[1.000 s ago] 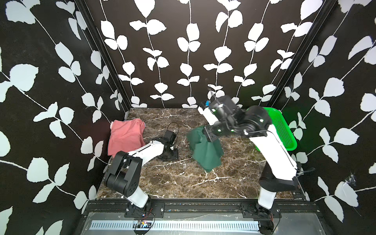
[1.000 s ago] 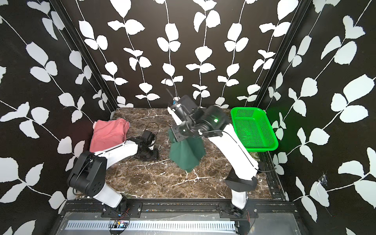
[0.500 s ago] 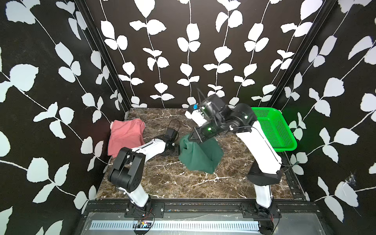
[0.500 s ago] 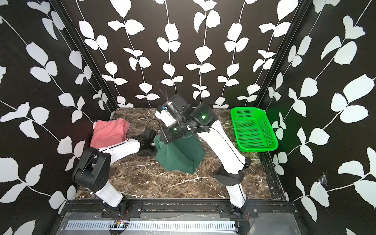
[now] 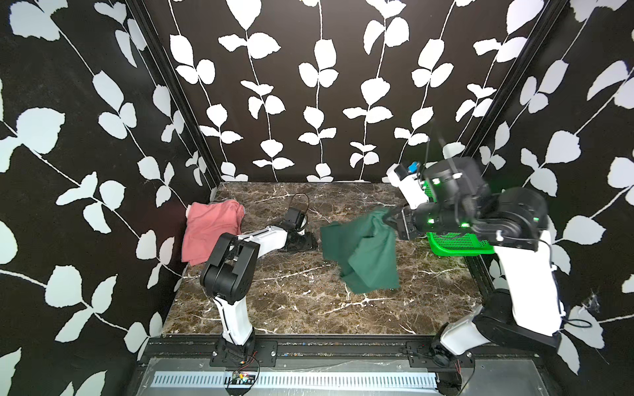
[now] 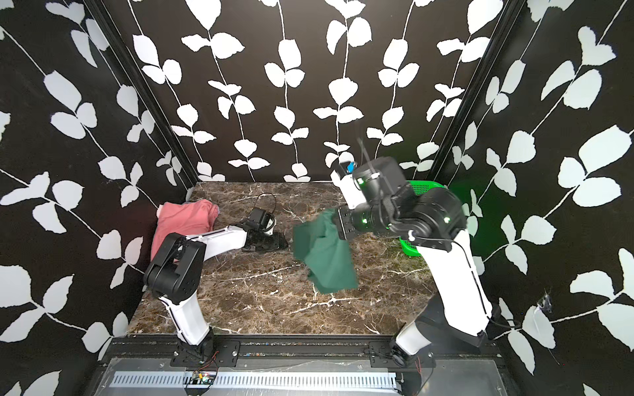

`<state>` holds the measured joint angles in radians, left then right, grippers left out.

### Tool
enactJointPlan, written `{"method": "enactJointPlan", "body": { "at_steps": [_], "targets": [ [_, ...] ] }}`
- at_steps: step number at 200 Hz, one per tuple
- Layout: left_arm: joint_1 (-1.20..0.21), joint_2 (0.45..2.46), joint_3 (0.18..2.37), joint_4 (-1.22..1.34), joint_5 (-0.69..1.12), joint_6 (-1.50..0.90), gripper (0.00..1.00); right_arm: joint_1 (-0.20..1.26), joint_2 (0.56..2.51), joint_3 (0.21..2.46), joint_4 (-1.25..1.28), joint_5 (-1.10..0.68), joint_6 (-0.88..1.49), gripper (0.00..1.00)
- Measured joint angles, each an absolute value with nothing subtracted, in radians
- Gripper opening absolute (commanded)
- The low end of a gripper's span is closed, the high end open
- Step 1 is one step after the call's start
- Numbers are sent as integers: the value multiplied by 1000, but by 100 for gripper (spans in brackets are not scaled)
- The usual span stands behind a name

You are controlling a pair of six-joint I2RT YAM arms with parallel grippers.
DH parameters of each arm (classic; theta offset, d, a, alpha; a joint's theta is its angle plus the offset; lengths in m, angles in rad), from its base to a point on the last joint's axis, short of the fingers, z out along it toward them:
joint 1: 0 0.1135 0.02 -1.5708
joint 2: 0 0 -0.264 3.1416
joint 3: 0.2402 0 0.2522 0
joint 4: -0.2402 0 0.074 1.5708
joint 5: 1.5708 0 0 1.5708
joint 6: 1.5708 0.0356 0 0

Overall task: Fold and stack t-shirts
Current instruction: Flatten out the T-shirt at the center of the board.

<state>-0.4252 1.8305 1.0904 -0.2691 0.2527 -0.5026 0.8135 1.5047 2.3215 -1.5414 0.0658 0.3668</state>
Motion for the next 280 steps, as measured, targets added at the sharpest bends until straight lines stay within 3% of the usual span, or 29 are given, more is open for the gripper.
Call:
{"method": "enactJointPlan", "body": {
  "at_steps": [25,45,50,60,70,132,158,178,187,196,242,280],
  "targets": [
    [-425,1831,1090,-262,268,-509,56,797,1408,2030,-1516,298,322,0],
    [-425,1830,1089,-263,270,-508,58,775,1377,1955,-1496,358,298,0],
    [-425,1829,1088,-264,270,-508,63,771,1377,1955,-1490,363,293,0],
    [-425,1822,1083,-266,270,-502,83,768,1383,1961,-1474,363,282,0],
    [-425,1814,1081,-275,271,-510,89,768,1401,1976,-1470,358,272,0],
    [-425,1865,1126,-238,404,-551,88,768,1483,1886,-1385,321,213,0],
    [-425,1913,1140,-148,500,-598,82,764,1480,1822,-1359,314,205,0],
    [-426,1970,1180,-104,573,-628,66,756,1476,1798,-1348,309,200,0],
    [-426,1996,1199,-93,597,-640,45,748,1472,1794,-1344,309,197,0],
    [-427,2022,1214,-84,616,-650,0,741,1466,1790,-1343,308,194,0],
    [-430,2048,1226,-131,628,-665,0,719,1409,1765,-1340,340,191,0],
    [-425,1809,1311,-421,452,-582,0,719,1279,1794,-1346,470,213,0]
  ]
}}
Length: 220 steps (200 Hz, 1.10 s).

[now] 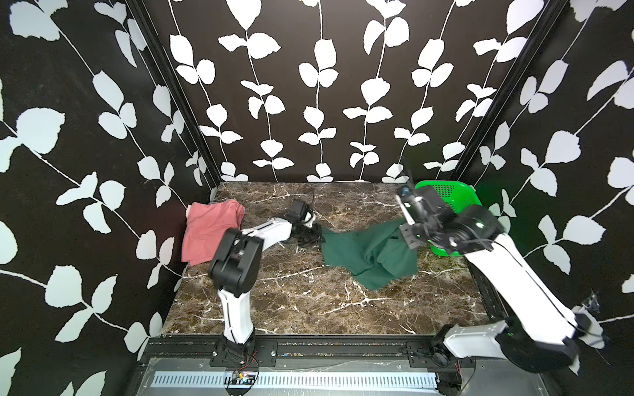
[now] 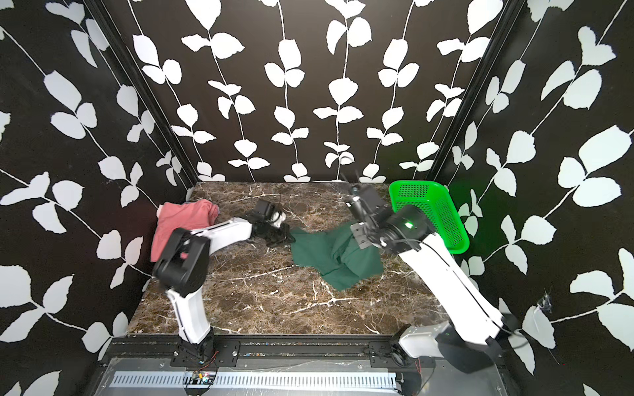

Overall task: Fold and stack t-shirts
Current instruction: Flatten out the T-shirt at the center of the board.

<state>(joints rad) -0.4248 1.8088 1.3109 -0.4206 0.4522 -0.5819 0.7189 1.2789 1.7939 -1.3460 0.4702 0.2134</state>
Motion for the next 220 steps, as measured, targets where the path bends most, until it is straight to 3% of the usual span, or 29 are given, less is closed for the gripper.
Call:
{"method": "enactJointPlan", "body": {
  "at_steps": [33,68,150,220],
  "targets": [
    [-360,1576,1710,-632,353,-472,0,719,1190,2024,-1381,505,250,0],
    [-310,1493,2093,-809,396,-391,0,719,1214,2240,-1511,335,334,0],
    [-336,1332,2009,-1129,471,-438,0,719,1117,2113,-1594,-68,521,0],
    [-339,930,1943,-1237,450,-623,0,719,789,1871,-1594,-347,776,0]
  ]
}}
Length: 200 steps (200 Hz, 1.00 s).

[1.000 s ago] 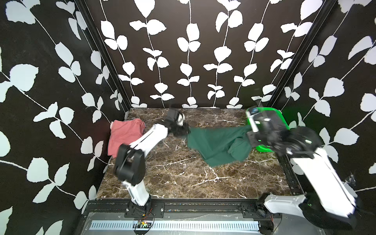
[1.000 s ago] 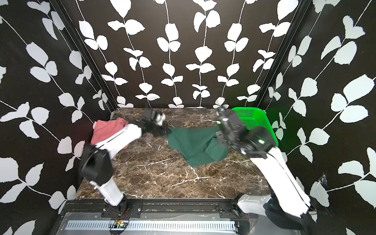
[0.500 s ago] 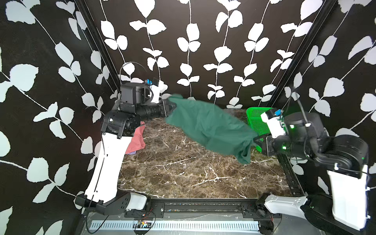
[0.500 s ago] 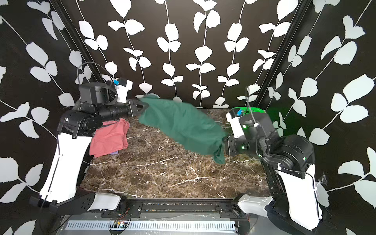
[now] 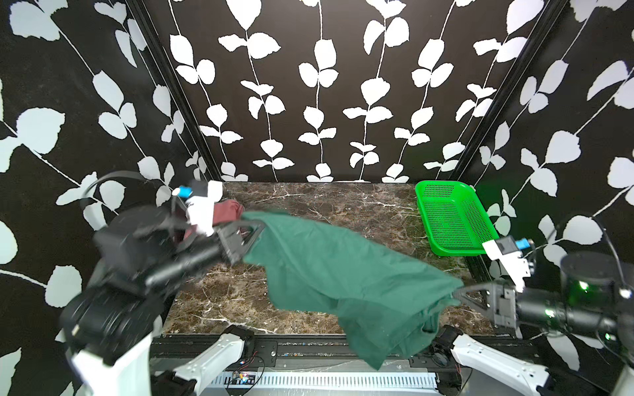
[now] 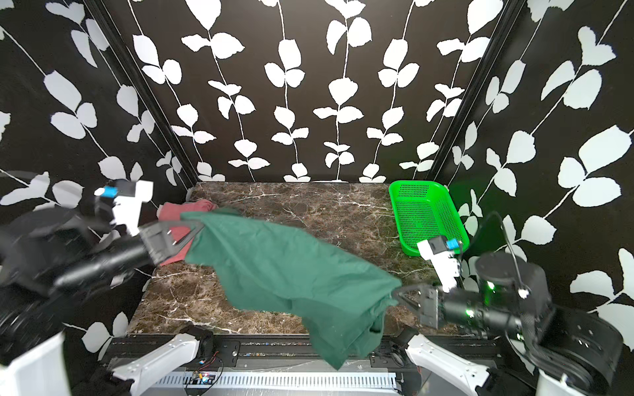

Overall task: Fold and stack t-shirts
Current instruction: Flatten out the T-shirt at the center of the board.

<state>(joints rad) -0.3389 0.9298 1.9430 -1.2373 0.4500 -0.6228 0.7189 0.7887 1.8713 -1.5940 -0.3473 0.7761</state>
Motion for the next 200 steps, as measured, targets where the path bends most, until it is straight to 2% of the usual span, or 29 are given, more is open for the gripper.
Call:
{"method": "enactJointPlan", "body": {
  "at_steps": [25,45,86,113,114,117,119,120,124,125,127,131,134,141,159,180,190,200],
  "targets": [
    [-340,889,1851,-1251,443,-639,0,719,712,1780,-1594,-351,815,0],
    [-340,925,1759,-1271,413,-615,0,719,748,1706,-1594,-312,768,0],
    [-337,1172,1697,-1264,245,-480,0,706,1074,1586,-1460,-123,529,0],
    [-298,1456,1745,-1174,144,-357,0,603,1335,1578,-1250,-30,356,0],
    [-296,1469,1749,-1172,143,-354,2,599,1344,1578,-1243,-28,350,0],
    [-290,1509,1769,-1164,139,-340,14,582,1380,1582,-1221,-20,332,0],
    [-286,1540,1786,-1156,136,-334,23,576,1393,1584,-1213,-16,324,3],
    [-283,1552,1792,-1153,136,-330,28,570,1409,1586,-1205,-11,317,7],
    [-274,1618,1833,-1147,131,-315,84,554,1447,1596,-1190,-5,301,32],
    [-273,1629,1840,-1145,132,-312,91,548,1461,1600,-1184,-1,297,36],
    [-269,1654,1856,-1137,132,-308,97,542,1477,1604,-1176,6,290,52],
    [-259,1728,1909,-1134,132,-290,99,525,1522,1618,-1156,16,275,78],
    [-251,1779,1951,-1132,131,-285,99,515,1552,1628,-1144,28,264,91],
    [-237,1893,2053,-1126,130,-275,99,496,1617,1655,-1121,51,239,99],
    [-210,2144,2289,-1107,115,-245,99,461,1750,1712,-1037,110,191,99],
    [-193,2213,2308,-1100,78,-223,99,456,1787,1734,-1004,123,172,99],
    [-191,2170,2231,-1073,58,-215,99,461,1760,1724,-994,107,181,91],
    [-191,2076,2085,-1024,51,-208,99,465,1698,1668,-954,66,210,79]
  ]
}}
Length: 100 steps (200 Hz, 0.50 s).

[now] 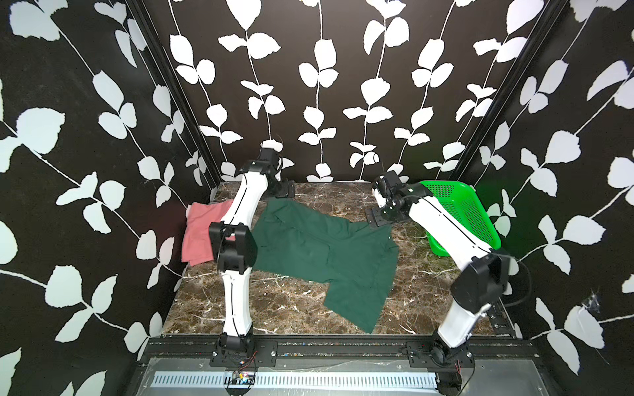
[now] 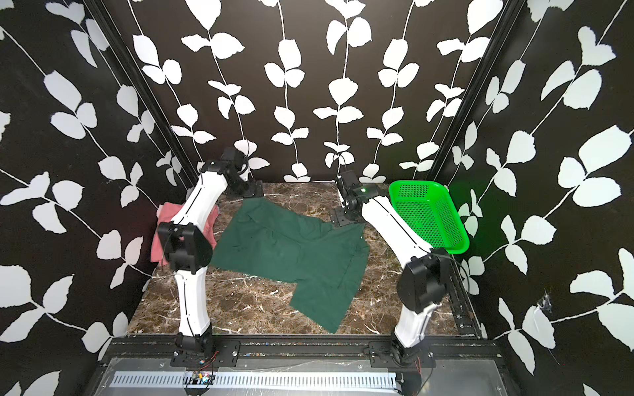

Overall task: Fold and stack t-shirts
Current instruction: Flatten out the T-shirt at the center of the board.

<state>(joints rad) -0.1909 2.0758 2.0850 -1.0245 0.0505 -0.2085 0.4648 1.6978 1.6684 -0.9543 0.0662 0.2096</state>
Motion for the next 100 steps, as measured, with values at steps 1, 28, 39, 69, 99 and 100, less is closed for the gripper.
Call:
{"method": "enactJointPlan", "body": {
  "at_steps": [1,28,39,69,99,100],
  "targets": [
    [-191,2068,2074,-1021,50,-208,99,465,1691,1662,-949,65,210,78],
    [-196,1752,1661,-908,81,-224,93,474,1437,1357,-866,-39,313,60],
    [-196,1648,1537,-870,106,-241,91,478,1355,1226,-842,-78,360,60],
    [-198,1516,1337,-816,165,-292,91,477,1237,902,-730,-188,459,46],
    [-200,1540,1333,-819,184,-297,89,463,1278,773,-580,-286,517,47],
    [-200,1543,1337,-820,185,-297,89,462,1280,773,-577,-287,518,47]
  ]
}}
